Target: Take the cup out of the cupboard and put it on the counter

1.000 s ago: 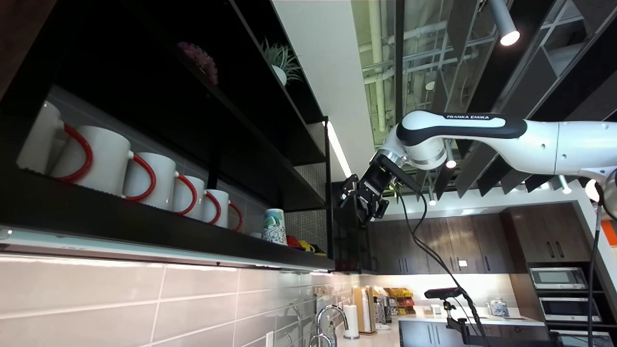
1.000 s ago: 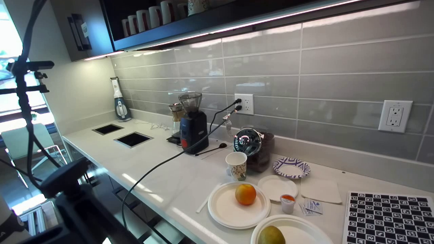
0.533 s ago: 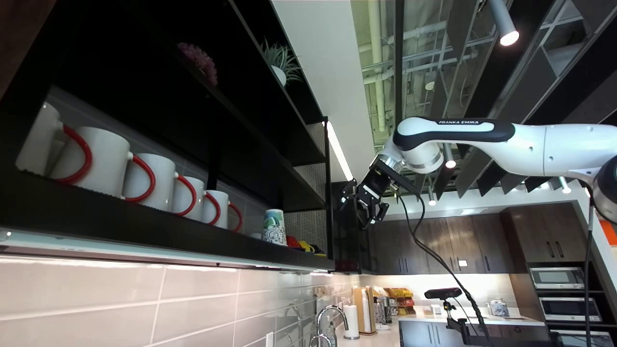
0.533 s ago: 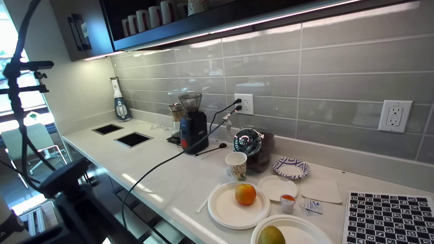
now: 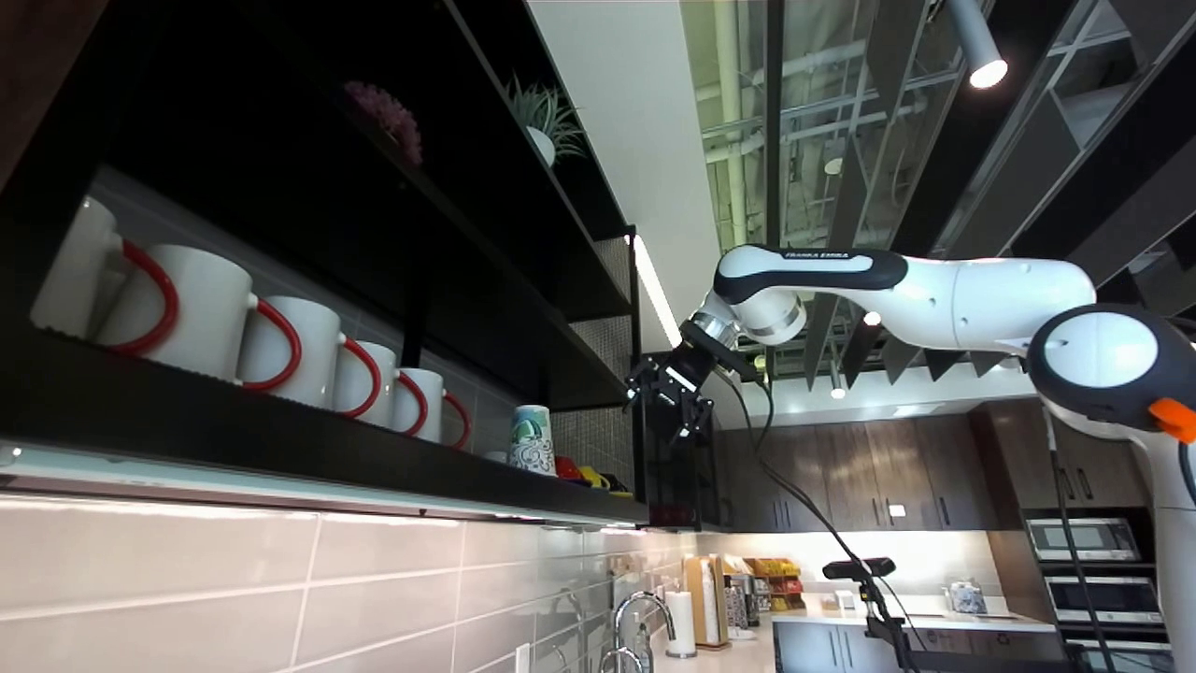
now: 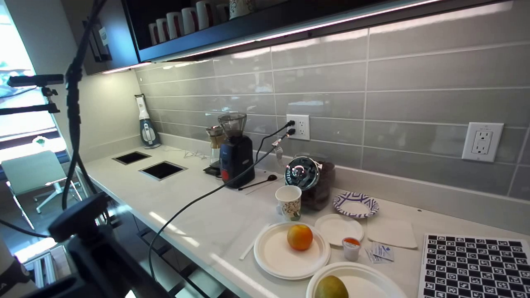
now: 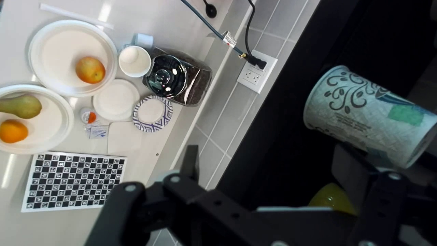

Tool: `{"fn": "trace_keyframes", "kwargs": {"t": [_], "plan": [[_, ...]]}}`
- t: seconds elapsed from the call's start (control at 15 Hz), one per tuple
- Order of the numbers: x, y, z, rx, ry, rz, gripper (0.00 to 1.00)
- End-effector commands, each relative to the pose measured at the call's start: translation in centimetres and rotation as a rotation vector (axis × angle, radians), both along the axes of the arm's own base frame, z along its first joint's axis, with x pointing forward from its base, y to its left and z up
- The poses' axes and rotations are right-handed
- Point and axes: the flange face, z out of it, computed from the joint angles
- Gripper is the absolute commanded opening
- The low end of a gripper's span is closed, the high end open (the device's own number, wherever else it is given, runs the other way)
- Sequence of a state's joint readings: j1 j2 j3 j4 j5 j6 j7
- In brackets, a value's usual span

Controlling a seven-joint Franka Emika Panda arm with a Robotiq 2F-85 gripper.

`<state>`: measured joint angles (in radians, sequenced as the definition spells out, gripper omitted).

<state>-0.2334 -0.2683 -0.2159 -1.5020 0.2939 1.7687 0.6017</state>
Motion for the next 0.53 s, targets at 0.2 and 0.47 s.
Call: {"fn": "trace_keyframes", "kwargs": {"t": [0.2,0.47], "plan": [[5.7,0.5,1.8,-0.174,-0.033,0.195,1.0],[7.0,1.4,1.8,-0.307,-0.065,0.362,1.0]]}}
